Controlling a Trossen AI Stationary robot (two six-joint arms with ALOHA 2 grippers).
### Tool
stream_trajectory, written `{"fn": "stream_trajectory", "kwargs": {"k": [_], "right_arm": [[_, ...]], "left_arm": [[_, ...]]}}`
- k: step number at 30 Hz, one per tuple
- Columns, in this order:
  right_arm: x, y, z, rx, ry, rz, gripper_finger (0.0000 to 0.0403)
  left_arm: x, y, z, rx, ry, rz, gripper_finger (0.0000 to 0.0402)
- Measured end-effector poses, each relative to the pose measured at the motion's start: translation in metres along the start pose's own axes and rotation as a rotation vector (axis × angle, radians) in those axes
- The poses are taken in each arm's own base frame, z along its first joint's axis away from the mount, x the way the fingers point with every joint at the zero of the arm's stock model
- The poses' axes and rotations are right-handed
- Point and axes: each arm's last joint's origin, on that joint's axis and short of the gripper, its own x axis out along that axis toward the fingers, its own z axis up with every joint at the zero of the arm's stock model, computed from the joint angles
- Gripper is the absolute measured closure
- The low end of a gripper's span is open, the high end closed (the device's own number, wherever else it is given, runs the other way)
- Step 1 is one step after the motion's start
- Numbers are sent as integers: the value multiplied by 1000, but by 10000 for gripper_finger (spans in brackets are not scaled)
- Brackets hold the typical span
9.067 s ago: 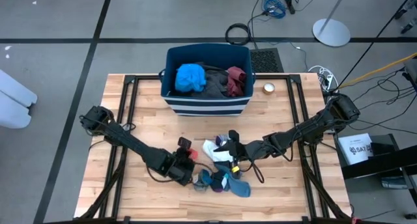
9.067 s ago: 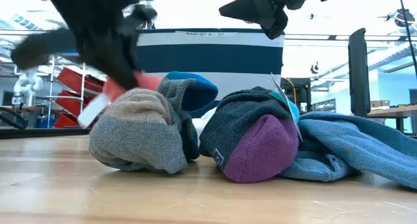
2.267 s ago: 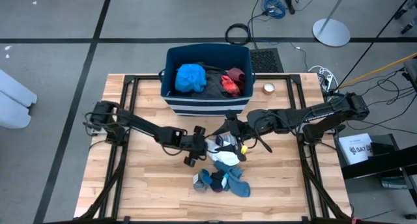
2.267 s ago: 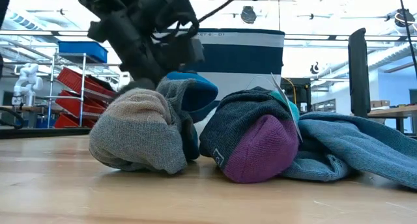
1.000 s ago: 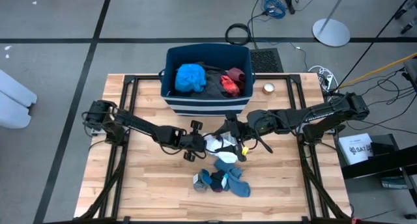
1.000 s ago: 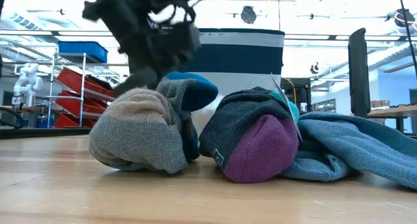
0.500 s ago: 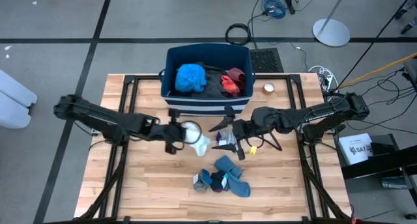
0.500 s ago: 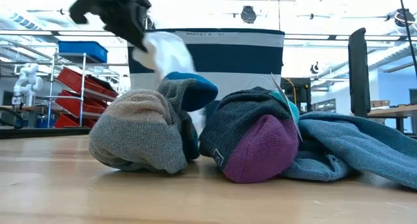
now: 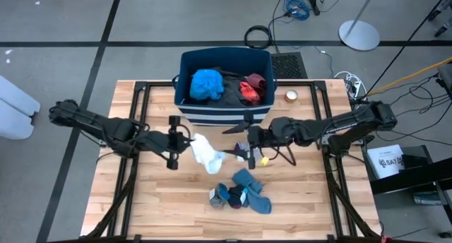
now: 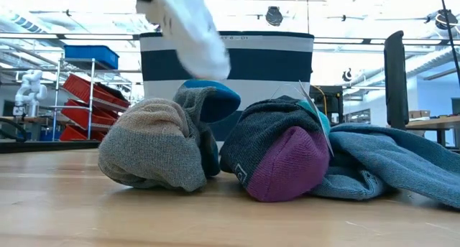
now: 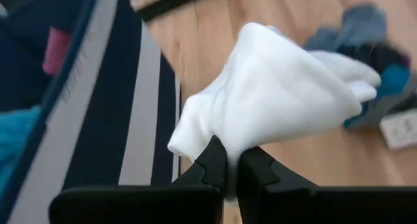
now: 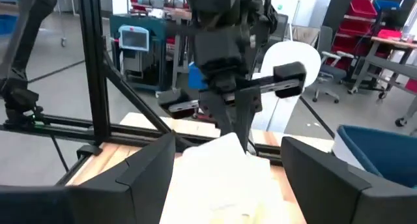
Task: Sort clothes
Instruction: Put the white sock into the blue laundry bin
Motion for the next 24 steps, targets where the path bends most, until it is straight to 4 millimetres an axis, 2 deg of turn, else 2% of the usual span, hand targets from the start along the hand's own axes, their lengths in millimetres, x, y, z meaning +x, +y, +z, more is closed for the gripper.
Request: {"fn": "stream_trajectory", "kwargs": {"k": [8, 14, 24], "right_arm": [[22, -3, -20, -21, 20, -16, 135], [22, -5, -20, 3, 12, -22, 135], [22, -5, -18, 33, -6, -25, 135]], "left_arm": [[-7, 2, 11, -54, -116, 52, 382], [-9, 5, 13, -103, -142, 120, 382], [-13, 7, 27, -235, -278, 124, 382]]}}
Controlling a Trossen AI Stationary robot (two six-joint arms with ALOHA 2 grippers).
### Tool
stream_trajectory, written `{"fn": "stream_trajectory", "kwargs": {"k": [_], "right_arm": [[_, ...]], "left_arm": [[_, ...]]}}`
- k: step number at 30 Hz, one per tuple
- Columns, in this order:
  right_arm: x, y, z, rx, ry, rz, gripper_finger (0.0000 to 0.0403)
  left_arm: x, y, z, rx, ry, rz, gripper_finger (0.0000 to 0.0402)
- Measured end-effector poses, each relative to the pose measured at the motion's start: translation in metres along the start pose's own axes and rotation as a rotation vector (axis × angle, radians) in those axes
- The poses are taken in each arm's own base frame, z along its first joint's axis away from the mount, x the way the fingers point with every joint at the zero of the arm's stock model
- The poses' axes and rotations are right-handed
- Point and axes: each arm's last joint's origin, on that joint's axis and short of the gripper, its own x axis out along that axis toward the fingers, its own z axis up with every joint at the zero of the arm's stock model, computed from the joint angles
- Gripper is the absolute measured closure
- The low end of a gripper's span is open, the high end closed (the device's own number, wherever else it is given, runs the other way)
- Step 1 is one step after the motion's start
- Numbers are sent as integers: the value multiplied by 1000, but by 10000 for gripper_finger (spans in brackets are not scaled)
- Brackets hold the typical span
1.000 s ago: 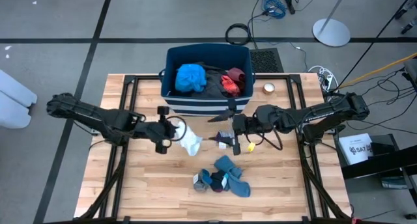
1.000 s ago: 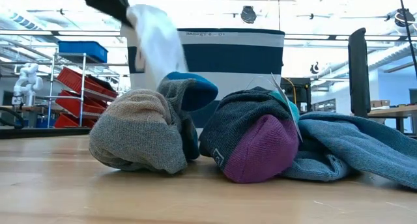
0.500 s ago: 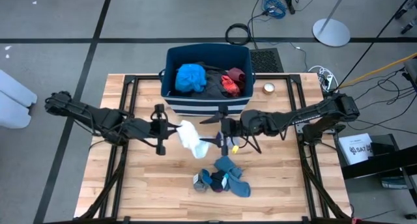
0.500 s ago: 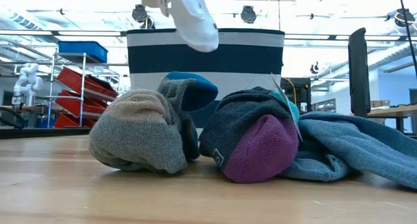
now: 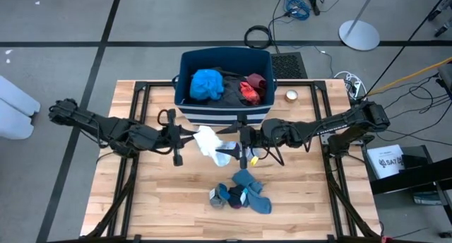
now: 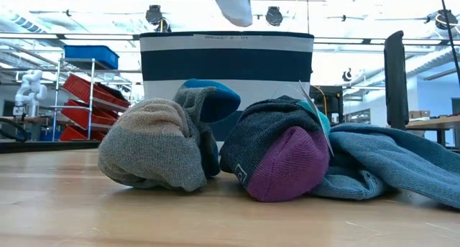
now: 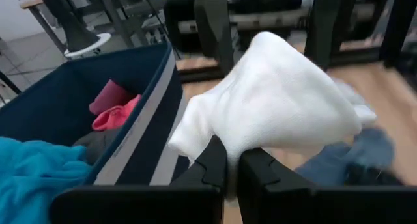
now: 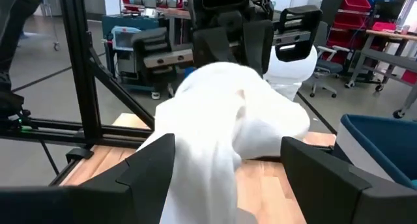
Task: Sort clothes
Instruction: Put the white sock into the blue laundry bin
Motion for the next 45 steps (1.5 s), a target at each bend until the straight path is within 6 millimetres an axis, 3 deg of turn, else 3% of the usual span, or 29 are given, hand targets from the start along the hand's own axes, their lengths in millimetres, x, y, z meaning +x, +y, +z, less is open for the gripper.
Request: {"fn": "stream_trajectory", "kwargs": {"k": [8, 21, 26, 36, 45], "right_arm": [[0, 0, 2, 4, -20, 8, 135], [0, 1, 4, 20, -47, 50, 146], [0, 1, 4, 3, -48, 46, 202], [0, 1, 4, -68, -50, 46, 381], [0, 1, 4, -80, -49, 44, 389]], "left_arm": [[0, -4, 5, -63, -48, -16, 382], [18, -16, 3, -56, -38, -17, 382], [18, -16, 3, -57, -41, -17, 382], [18, -17, 3, -46, -41, -55, 381], [18, -18, 0, -5, -20, -70, 370]]}}
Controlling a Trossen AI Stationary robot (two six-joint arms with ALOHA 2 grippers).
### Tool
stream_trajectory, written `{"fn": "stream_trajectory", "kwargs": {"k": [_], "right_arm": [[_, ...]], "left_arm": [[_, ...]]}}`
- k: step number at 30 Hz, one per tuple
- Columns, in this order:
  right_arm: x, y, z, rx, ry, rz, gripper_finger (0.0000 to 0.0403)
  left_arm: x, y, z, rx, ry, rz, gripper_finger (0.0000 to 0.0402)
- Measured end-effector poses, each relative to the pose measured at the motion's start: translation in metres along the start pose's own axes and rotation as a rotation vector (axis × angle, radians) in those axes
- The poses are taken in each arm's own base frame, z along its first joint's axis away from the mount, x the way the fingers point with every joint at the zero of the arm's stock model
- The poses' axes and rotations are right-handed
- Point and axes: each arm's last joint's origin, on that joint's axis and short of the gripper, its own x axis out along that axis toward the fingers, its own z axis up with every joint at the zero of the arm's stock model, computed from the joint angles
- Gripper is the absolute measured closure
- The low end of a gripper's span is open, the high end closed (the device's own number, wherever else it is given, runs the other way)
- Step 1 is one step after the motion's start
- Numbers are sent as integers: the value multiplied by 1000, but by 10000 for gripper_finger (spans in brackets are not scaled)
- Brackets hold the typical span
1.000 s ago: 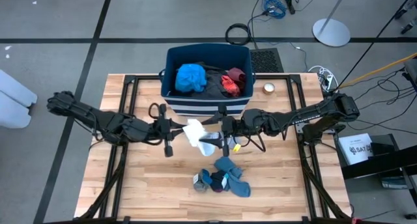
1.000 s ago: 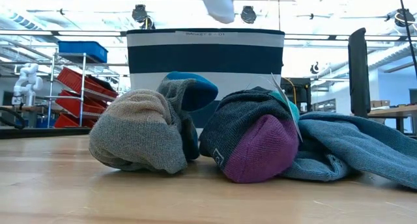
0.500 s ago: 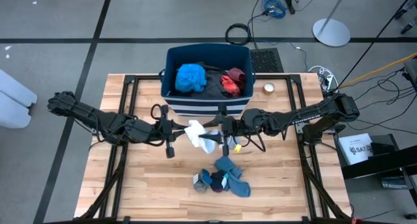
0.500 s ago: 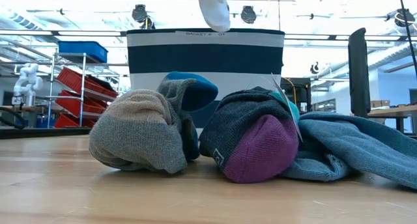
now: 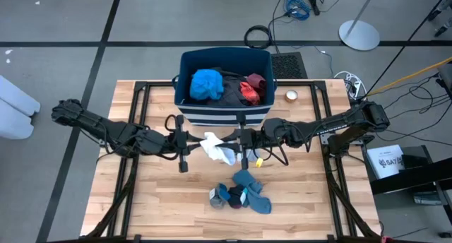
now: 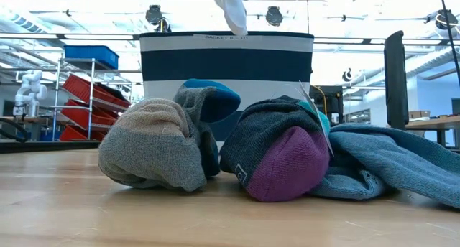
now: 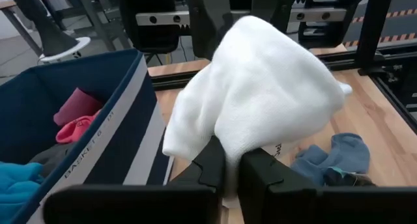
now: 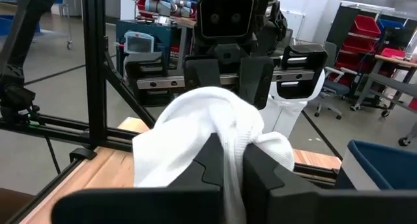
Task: Sort clothes
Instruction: Put the white sock into the blue laundry bin
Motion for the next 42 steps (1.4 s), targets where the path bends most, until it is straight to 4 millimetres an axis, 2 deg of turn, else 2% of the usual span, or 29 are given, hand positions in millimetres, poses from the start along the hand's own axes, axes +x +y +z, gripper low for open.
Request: {"fn": "stream_trajectory", "kwargs": {"k": [9, 13, 25, 30, 37, 42], "right_arm": [[0, 0, 0, -1, 0, -1, 395], [0, 0, 0, -1, 0, -2, 395], [0, 0, 0, -3, -1, -6, 395], [0, -4, 5, -39, -38, -101, 395], [-1, -27, 11, -54, -105, -289, 395], [-5, -55, 13, -85, -130, -478, 395]], "left_arm": [[0, 0, -2, 35, 23, -1, 247], [0, 0, -2, 31, 23, 0, 211], [-19, 10, -12, 62, 131, 23, 203], [-25, 15, -14, 56, 151, 72, 203], [-25, 16, -14, 51, 151, 85, 203], [-25, 16, -14, 51, 151, 85, 203]]}}
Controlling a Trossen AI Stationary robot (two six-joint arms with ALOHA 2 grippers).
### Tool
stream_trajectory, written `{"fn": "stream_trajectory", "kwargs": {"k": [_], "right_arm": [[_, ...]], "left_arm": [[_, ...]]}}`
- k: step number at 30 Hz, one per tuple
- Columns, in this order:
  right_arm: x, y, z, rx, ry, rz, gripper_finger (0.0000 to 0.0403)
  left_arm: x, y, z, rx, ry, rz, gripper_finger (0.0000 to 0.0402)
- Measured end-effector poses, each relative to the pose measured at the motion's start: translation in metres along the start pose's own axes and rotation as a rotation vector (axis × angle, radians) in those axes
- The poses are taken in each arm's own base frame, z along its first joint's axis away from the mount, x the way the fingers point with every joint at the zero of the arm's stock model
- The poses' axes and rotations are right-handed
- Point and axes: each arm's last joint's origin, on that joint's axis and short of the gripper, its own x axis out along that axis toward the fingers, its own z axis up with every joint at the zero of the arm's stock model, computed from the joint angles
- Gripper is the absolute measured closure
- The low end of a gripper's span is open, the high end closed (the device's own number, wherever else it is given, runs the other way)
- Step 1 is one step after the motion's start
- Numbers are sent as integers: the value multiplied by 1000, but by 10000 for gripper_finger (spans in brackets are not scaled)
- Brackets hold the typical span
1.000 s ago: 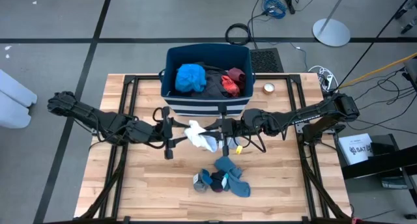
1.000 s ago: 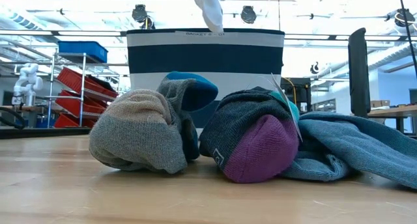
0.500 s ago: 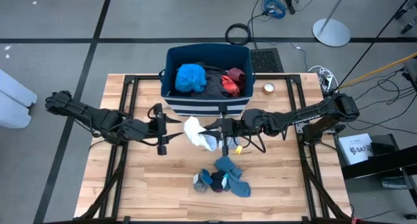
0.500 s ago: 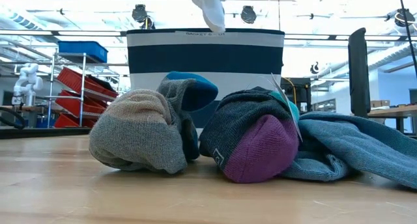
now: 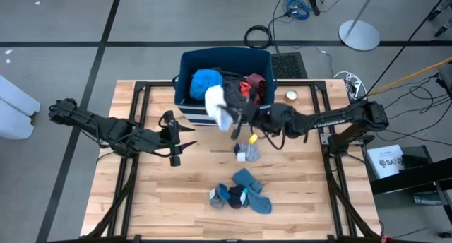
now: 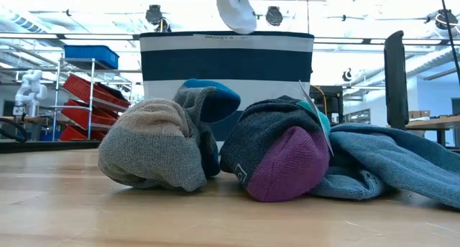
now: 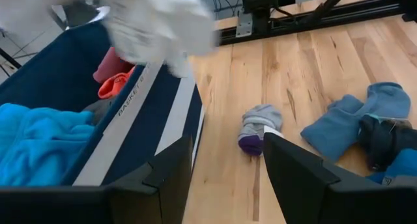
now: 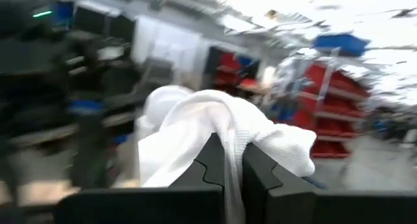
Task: Sort clothes
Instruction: Put the white sock into the blue laundry bin
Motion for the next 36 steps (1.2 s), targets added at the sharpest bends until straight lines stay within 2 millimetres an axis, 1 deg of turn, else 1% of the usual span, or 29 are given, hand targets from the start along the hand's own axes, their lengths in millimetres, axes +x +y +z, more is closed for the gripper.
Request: {"fn": "stream_trajectory", "kwargs": {"k": [4, 6, 8, 11, 15, 19, 23, 27, 31, 36], "right_arm": [[8, -29, 3, -4, -85, -111, 395], [12, -46, 5, 3, -125, -172, 395], [17, -64, 7, 15, -130, -222, 395], [25, -91, 9, 50, -98, -284, 395], [33, -124, 7, 122, 6, -352, 395], [35, -150, 2, 169, 111, -411, 395], [33, -166, -7, 196, 185, -457, 395], [30, -178, -16, 236, 249, -494, 395], [28, -183, -21, 263, 295, -512, 395], [27, -181, -22, 268, 307, -507, 389]], "left_arm": [[0, 0, -1, 8, 11, 0, 203], [0, 0, -2, 10, 15, 0, 203], [0, 0, -2, 9, 15, 0, 203], [0, 0, -2, 10, 15, 0, 203], [0, 0, -2, 9, 15, 0, 203], [0, 0, -2, 9, 15, 0, 203], [0, 0, -2, 9, 15, 0, 203], [0, 0, -2, 9, 15, 0, 203], [0, 0, -2, 9, 15, 0, 203], [0, 0, -2, 9, 15, 0, 203]]}}
